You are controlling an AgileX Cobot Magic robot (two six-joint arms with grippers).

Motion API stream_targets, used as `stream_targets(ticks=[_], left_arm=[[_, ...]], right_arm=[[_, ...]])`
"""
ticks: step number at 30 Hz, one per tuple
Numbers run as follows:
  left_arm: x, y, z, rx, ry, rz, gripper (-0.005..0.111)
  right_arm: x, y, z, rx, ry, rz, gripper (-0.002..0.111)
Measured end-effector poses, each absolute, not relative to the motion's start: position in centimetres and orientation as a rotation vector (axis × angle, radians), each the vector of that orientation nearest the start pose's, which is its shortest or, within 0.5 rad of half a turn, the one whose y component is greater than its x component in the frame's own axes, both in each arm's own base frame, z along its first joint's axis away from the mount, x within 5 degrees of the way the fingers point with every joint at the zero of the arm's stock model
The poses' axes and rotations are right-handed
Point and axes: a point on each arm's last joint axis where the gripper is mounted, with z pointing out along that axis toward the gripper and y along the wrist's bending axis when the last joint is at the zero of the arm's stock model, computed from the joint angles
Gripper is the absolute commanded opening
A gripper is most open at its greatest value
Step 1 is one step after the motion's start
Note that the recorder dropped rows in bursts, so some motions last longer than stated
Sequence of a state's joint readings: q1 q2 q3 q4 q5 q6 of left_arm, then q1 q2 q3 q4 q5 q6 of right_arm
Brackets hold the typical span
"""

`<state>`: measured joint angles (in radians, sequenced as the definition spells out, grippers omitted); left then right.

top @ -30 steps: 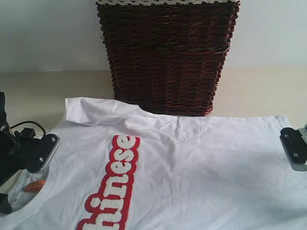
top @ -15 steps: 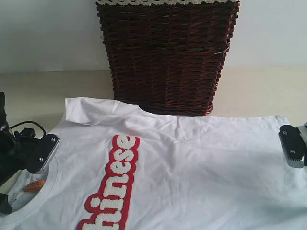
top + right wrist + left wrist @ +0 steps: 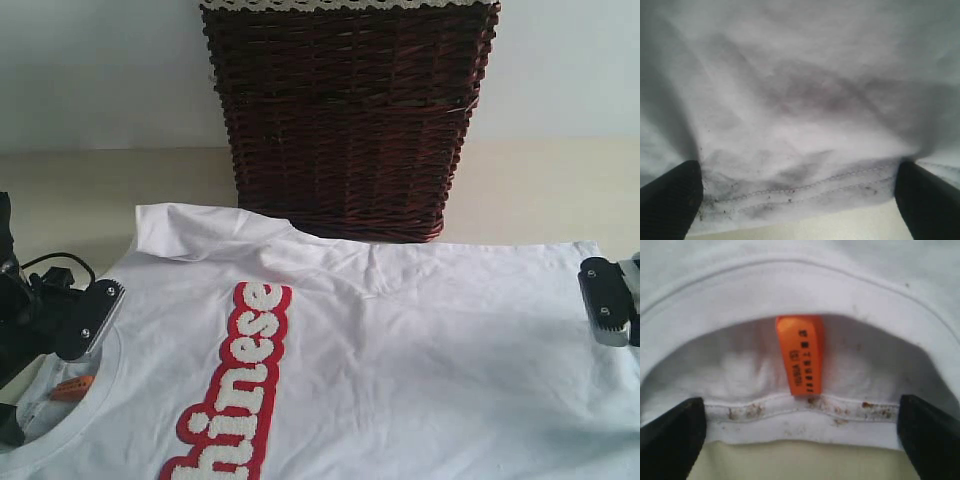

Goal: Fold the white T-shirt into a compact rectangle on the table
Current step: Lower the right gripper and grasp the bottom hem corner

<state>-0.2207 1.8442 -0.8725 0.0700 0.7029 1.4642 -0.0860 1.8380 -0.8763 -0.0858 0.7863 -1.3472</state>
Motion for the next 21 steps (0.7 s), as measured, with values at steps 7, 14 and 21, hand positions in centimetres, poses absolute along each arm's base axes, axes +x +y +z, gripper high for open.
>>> stream_targets(ticks=[7, 14, 21], left_arm=[[28.18, -5.9, 11.36, -2.37, -2.002, -0.042, 0.105], [28.18, -5.9, 11.36, -2.37, -2.002, -0.042, 0.105], [28.18, -5.9, 11.36, -2.37, -2.002, -0.042, 0.105]], right_arm=[[28.13, -2.81, 11.62, -1.965, 2.557, 0.03, 0.105], [28.01, -3.3, 11.68, -2.094, 2.522, -0.032, 0.105], [27.64, -3.52, 11.25, -2.149, 2.491, -0.073, 0.105]])
